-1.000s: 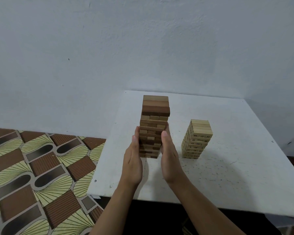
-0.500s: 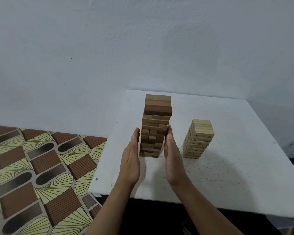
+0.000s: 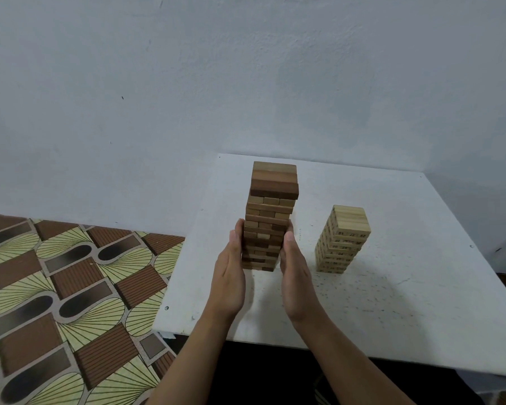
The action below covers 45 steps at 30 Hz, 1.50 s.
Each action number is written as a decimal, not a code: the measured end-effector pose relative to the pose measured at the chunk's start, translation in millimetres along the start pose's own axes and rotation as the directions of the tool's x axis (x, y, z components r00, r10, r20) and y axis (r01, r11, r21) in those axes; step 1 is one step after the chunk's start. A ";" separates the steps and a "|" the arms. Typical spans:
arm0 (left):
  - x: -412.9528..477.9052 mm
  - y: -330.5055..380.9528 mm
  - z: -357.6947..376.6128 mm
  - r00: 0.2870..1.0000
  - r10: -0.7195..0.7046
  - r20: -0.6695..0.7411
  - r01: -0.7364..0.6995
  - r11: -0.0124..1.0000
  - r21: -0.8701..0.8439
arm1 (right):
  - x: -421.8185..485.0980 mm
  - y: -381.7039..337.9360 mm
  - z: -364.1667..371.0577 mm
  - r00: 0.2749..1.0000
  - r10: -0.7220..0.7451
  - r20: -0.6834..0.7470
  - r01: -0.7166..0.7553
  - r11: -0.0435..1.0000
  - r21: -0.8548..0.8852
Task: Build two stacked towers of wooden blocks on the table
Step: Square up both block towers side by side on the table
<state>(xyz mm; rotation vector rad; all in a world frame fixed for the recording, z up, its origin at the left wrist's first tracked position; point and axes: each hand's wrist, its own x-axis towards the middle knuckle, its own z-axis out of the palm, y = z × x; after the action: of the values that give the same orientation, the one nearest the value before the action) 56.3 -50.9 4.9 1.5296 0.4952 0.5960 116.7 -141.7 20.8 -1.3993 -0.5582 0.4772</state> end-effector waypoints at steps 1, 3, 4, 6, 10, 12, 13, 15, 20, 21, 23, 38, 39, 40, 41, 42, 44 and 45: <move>-0.4 -0.1 0.4 1.000 0.000 0.001 0.000 1.000 0.000 | -0.9 -1.2 0.3 1.000 -0.001 0.002 0.001 1.000 0.004; -0.3 -1.1 0.3 1.000 0.005 0.004 -0.005 1.000 -0.005 | -1.8 -1.7 0.8 1.000 -0.002 -0.001 0.002 1.000 0.010; -0.3 -1.2 0.3 1.000 0.011 0.008 -0.011 1.000 -0.010 | -1.8 -2.0 0.8 1.000 0.000 -0.005 0.000 1.000 0.014; 0.5 -2.9 0.2 1.000 0.021 0.011 -0.020 1.000 -0.013 | -1.8 -2.9 1.3 1.000 0.002 -0.009 -0.002 1.000 0.012; 3.6 -8.5 -0.4 1.000 0.008 0.011 -0.008 1.000 -0.021 | -1.9 -4.9 1.2 1.000 0.015 -0.010 -0.015 1.000 0.014; 5.0 -10.6 -0.8 1.000 0.006 0.014 -0.006 1.000 -0.025 | -1.7 -4.5 0.5 1.000 0.016 -0.016 -0.016 1.000 0.010; 5.3 -10.6 -1.0 1.000 0.004 0.013 -0.004 1.000 -0.021 | -1.6 -4.1 0.3 1.000 0.012 -0.017 -0.012 1.000 0.004; 5.8 -11.4 -2.6 1.000 -0.002 0.007 0.002 1.000 -0.003 | -1.4 -3.0 -0.3 1.000 0.008 -0.017 -0.008 1.000 -0.005; 12.3 -20.6 -11.6 0.997 -0.067 -0.030 0.069 0.995 0.070 | 4.0 9.4 -4.3 0.998 0.058 -0.035 -0.061 0.995 -0.076; 13.6 -22.4 -12.9 0.997 -0.079 -0.024 0.080 0.994 0.075 | 4.7 11.5 -4.6 0.997 0.076 -0.031 -0.078 0.993 -0.084; 13.8 -22.1 -13.2 0.996 -0.090 0.007 0.090 0.994 0.069 | 4.7 14.4 -5.2 0.995 0.094 -0.020 -0.095 0.993 -0.076; 4.9 -8.2 -1.1 0.991 -0.129 0.028 0.128 0.991 0.049 | 1.6 12.4 -1.4 0.992 0.125 -0.007 -0.125 0.992 -0.027; 4.5 -8.0 -1.0 0.991 -0.127 0.030 0.126 0.991 0.050 | 1.3 12.2 -1.1 0.991 0.131 -0.009 -0.131 0.991 -0.029; 4.4 -8.8 -1.5 0.992 -0.121 0.031 0.120 0.992 0.048 | 1.0 12.1 -1.4 0.991 0.137 -0.011 -0.137 0.990 -0.033; 4.3 -9.3 -1.3 0.993 -0.113 0.035 0.111 0.993 0.047 | 1.0 12.4 -1.7 0.990 0.137 -0.011 -0.138 0.990 -0.040; 4.0 -10.0 -1.4 0.993 -0.110 0.035 0.109 0.993 0.046 | 0.7 11.9 -1.9 0.991 0.136 -0.004 -0.136 0.990 -0.046; 3.8 -10.3 -1.4 0.993 -0.109 0.034 0.107 0.993 0.049 | 0.3 11.0 -1.9 0.990 0.138 0.005 -0.138 0.989 -0.058; 3.8 -10.4 -1.2 0.994 -0.102 0.036 0.100 0.994 0.051 | 0.3 11.3 -2.3 0.990 0.140 0.007 -0.139 0.988 -0.061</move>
<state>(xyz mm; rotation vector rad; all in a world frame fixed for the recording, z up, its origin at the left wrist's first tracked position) 59.0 -47.0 -5.2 1.5497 0.5577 0.4788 118.5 -141.9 9.4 -1.5006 -0.4889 0.5845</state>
